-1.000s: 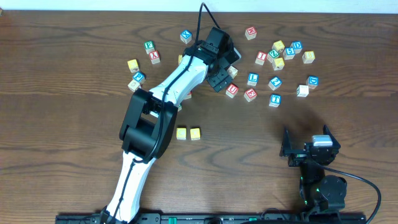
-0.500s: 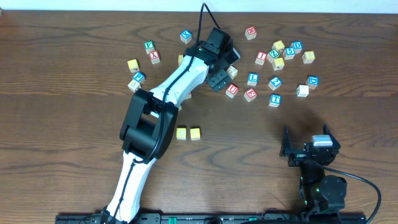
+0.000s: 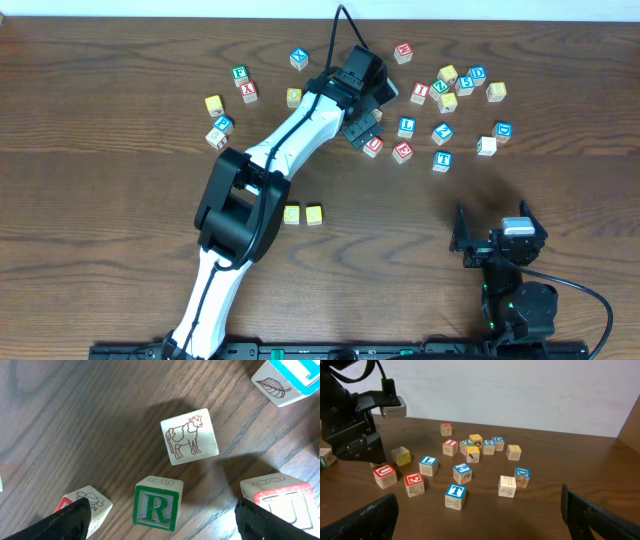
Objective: Spell out CORL
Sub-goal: 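Lower the open left gripper around the green R block and close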
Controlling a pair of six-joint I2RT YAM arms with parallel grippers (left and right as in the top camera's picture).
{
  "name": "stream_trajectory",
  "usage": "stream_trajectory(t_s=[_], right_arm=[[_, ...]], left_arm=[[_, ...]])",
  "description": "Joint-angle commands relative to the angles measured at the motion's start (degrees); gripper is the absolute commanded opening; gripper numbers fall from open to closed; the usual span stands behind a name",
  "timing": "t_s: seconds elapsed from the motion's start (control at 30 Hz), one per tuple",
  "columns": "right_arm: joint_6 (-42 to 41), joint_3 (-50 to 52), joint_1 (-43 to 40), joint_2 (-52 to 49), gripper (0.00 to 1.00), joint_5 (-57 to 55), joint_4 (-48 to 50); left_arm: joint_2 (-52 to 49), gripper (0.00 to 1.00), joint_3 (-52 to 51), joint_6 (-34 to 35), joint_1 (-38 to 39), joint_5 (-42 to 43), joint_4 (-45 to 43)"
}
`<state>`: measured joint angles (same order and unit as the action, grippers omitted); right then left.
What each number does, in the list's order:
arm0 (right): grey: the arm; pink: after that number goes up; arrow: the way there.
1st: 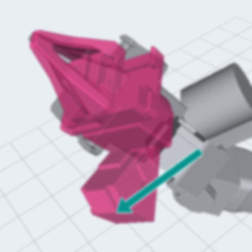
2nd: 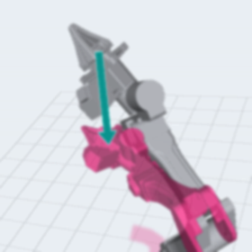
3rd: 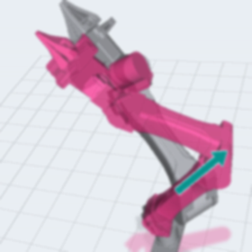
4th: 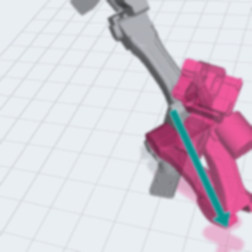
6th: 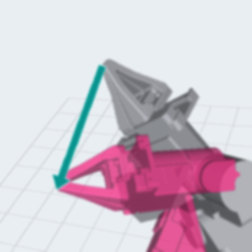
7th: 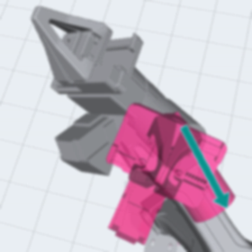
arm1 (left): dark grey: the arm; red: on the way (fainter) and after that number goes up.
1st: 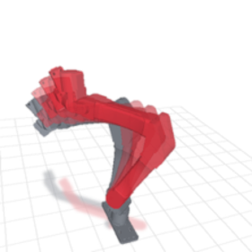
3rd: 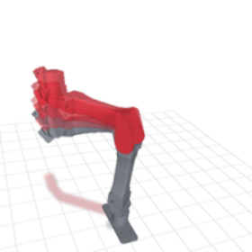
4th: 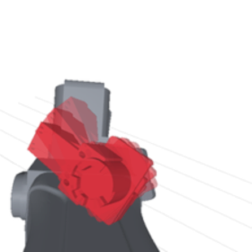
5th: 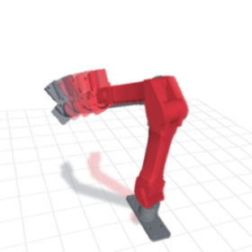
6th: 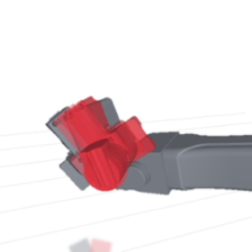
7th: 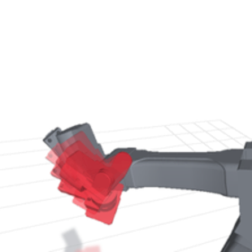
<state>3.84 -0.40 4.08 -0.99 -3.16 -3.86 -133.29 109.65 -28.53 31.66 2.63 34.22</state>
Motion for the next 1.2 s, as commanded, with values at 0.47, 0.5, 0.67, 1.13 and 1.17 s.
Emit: stream_trajectory(t_s=[0.47, 0.5, 0.67, 1.13, 1.17], right_arm=[[0.1, 0.1, -0.3, 0.3, 0.99, 0.1, -0.2], [0.1, 0.1, -0.3, 0.3, 0.99, 0.1, -0.2], [0.1, 0.1, -0.3, 0.3, 0.99, 0.1, -0.2], [0.1, 0.1, -0.3, 0.3, 0.99, 0.1, -0.2], [0.1, 0.1, -0.3, 0.3, 0.99, 0.1, -0.2]], left_arm=[[1.5, 0.90, 1.2, 0.1, -0.2, 1.5, 0.4], [1.2, 0.90, 1.2, 0.1, -0.3, 1.5, 0.4], [0.5, 0.90, 1.2, 0.1, -0.6, 1.4, 0.4], [0.5, 0.90, -0.3, 0.1, -0.8, 1.5, 0.2], [0.5, 0.90, -0.4, 0.1, -0.8, 1.5, 0.2]])
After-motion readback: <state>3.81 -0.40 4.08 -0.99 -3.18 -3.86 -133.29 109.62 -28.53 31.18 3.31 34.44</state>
